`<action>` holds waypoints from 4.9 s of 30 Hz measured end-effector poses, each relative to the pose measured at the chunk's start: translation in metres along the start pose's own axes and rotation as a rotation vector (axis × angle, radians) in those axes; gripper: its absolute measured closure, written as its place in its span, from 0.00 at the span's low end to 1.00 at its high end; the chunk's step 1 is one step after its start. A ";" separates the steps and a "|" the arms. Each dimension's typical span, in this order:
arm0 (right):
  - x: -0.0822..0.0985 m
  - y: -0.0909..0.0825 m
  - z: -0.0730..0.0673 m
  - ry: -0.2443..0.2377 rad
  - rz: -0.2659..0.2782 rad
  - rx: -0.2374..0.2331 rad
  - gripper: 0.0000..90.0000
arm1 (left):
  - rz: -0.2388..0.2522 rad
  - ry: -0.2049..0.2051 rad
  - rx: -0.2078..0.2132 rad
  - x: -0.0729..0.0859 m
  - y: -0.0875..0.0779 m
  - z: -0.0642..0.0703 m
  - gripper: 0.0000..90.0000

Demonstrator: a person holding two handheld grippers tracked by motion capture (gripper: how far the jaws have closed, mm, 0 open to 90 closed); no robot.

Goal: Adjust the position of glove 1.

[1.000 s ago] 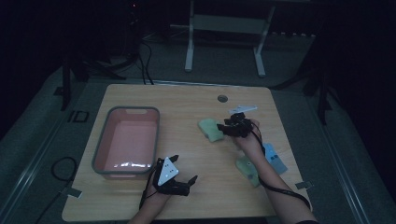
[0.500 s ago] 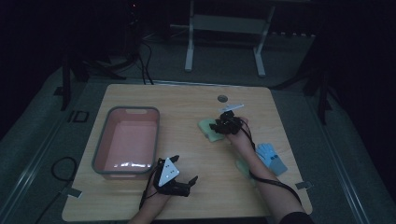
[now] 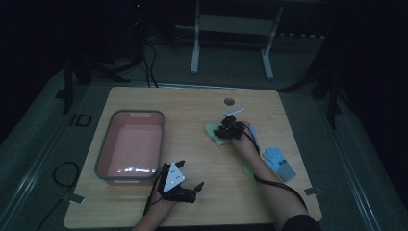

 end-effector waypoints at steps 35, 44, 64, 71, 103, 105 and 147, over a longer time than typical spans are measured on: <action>-0.005 -0.091 -0.060 0.160 0.134 0.170 0.97 | -0.004 0.019 -0.014 0.000 0.001 0.002 0.01; 0.031 -0.119 -0.090 0.266 0.193 0.182 0.97 | -0.005 0.040 -0.020 0.000 0.001 0.004 0.01; 0.098 -0.106 -0.120 0.371 0.157 0.277 0.97 | 0.001 0.039 -0.017 0.000 0.001 0.005 0.01; 0.106 -0.092 -0.119 0.378 0.131 0.253 0.81 | 0.001 0.035 -0.013 0.000 0.001 0.005 0.01; 0.055 -0.144 -0.061 0.061 0.172 0.121 0.64 | 0.000 0.048 -0.017 0.000 0.001 0.006 0.01; 0.057 -0.152 -0.052 0.067 0.186 0.106 0.64 | 0.000 0.050 -0.018 0.000 0.001 0.006 0.01; 0.174 -0.146 -0.021 0.062 0.086 0.096 0.93 | -0.007 0.055 -0.031 0.000 0.001 0.006 0.01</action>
Point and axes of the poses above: each handheld gripper's, and its own axes: y roughly forward along the jaws, x roughly out of its underside, z roughly to its right, the point moved 6 cm from there along y, roughly forward along the jaws, and after that the axes turned 3 degrees about x, right-handed, at the moved point
